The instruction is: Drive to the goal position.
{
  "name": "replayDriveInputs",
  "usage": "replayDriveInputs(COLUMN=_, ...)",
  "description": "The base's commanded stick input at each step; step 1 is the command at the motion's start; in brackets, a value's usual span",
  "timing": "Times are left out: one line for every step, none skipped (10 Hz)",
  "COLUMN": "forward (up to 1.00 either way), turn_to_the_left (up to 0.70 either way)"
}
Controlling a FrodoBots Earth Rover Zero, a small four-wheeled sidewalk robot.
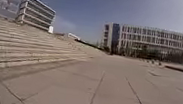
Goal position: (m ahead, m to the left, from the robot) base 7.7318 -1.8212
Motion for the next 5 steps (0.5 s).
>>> replayDriveInputs(forward=0.7, turn_to_the_left=0.0)
replayDriveInputs(forward=0.7, turn_to_the_left=0.0)
replayDriveInputs(forward=0.7, turn_to_the_left=0.0)
replayDriveInputs(forward=0.7, turn_to_the_left=0.0)
replayDriveInputs(forward=0.7, turn_to_the_left=0.0)
